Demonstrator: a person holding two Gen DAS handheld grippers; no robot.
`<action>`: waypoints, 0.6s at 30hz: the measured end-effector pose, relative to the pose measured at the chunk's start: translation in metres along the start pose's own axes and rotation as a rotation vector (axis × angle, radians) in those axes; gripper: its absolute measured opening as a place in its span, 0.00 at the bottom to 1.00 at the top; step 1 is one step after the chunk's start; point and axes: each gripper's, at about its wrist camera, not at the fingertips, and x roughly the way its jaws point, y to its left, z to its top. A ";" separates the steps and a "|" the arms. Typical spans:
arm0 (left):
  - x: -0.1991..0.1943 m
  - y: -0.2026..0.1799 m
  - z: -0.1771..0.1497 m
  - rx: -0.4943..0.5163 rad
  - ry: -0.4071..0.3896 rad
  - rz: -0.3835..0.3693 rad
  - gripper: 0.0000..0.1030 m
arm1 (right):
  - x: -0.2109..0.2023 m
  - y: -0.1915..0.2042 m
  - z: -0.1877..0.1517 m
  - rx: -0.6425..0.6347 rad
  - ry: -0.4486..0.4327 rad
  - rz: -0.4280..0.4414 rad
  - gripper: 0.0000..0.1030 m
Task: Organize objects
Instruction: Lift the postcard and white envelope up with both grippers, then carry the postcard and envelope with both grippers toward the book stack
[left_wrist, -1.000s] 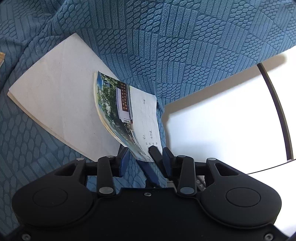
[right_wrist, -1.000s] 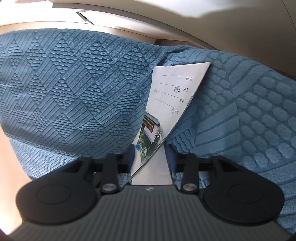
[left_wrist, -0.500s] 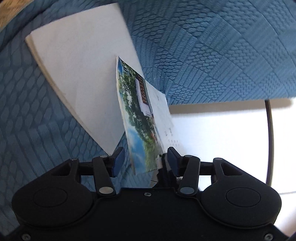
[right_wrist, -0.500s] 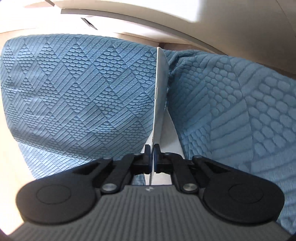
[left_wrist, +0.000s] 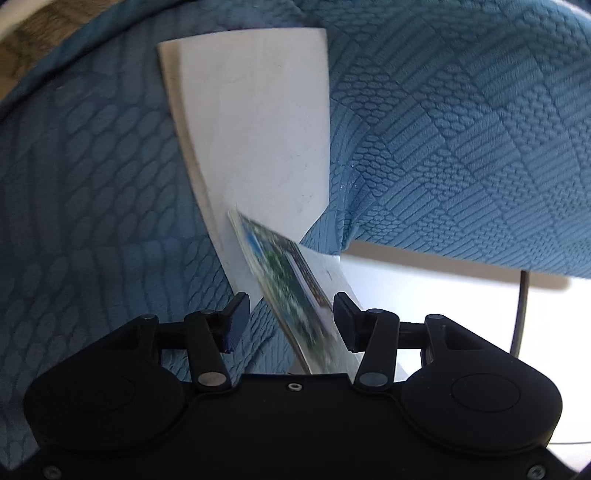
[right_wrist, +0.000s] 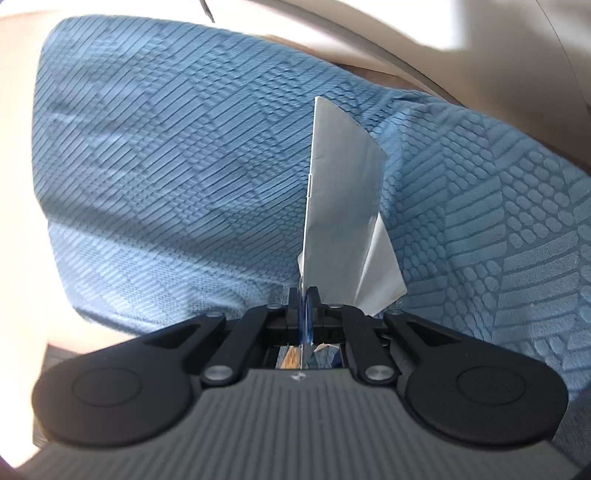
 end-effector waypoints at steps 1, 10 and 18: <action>-0.003 0.002 0.000 -0.008 0.003 -0.008 0.43 | -0.004 0.004 -0.001 -0.008 0.001 -0.002 0.05; -0.022 -0.013 -0.003 0.015 0.104 -0.057 0.16 | -0.037 0.041 -0.026 -0.069 -0.018 -0.015 0.05; -0.072 -0.033 -0.018 0.061 0.119 -0.048 0.06 | -0.060 0.066 -0.044 -0.059 -0.013 -0.014 0.06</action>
